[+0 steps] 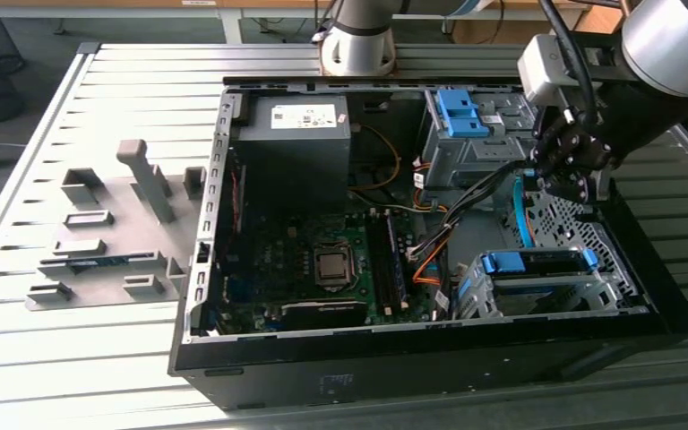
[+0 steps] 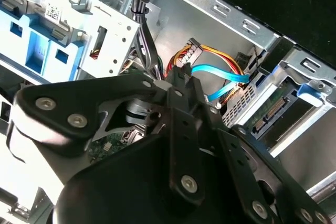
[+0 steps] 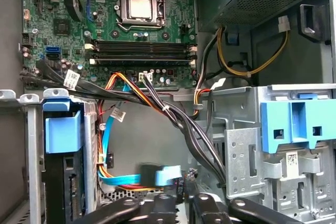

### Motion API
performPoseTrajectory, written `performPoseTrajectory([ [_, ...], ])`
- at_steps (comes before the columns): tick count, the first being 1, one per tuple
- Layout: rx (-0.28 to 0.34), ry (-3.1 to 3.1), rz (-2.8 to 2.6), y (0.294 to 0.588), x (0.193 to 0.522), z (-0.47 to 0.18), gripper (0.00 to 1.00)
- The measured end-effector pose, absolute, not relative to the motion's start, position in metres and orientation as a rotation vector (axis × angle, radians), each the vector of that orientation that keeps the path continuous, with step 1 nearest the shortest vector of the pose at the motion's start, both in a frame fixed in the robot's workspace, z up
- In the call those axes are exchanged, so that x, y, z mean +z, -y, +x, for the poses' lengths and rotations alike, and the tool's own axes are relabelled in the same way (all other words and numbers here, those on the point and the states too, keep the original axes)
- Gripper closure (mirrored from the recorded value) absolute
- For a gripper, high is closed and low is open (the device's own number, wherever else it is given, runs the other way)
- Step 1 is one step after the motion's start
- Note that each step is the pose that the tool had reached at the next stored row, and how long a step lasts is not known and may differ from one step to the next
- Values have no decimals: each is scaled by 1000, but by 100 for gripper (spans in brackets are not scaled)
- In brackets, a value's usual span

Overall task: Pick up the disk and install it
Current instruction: 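Insert the first disk wire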

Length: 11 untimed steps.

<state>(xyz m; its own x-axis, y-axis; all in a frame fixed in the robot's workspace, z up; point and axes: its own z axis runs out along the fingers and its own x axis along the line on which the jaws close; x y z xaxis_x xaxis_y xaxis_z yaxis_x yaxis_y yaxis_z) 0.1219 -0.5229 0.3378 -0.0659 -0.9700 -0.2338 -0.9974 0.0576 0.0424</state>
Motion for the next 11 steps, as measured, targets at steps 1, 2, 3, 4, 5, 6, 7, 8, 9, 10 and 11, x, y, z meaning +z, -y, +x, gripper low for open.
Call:
performPoseTrajectory([
  [1,291,-2174,-2044,523,338,122,76],
  [2,293,-2172,-2044,523,338,122,83],
  [3,297,-2170,-2043,523,338,122,83],
  [4,301,-2167,-2043,523,338,123,83],
  [5,304,-2165,-2043,523,338,124,83],
  [6,307,-2163,-2043,523,338,125,83],
  [7,310,-2162,-2043,523,338,127,84],
  [8,313,-2160,-2042,523,338,129,84],
  [9,316,-2159,-2042,523,338,131,84],
  [10,319,-2157,-2042,523,338,132,84],
  [11,321,-2156,-2042,523,338,134,84],
])
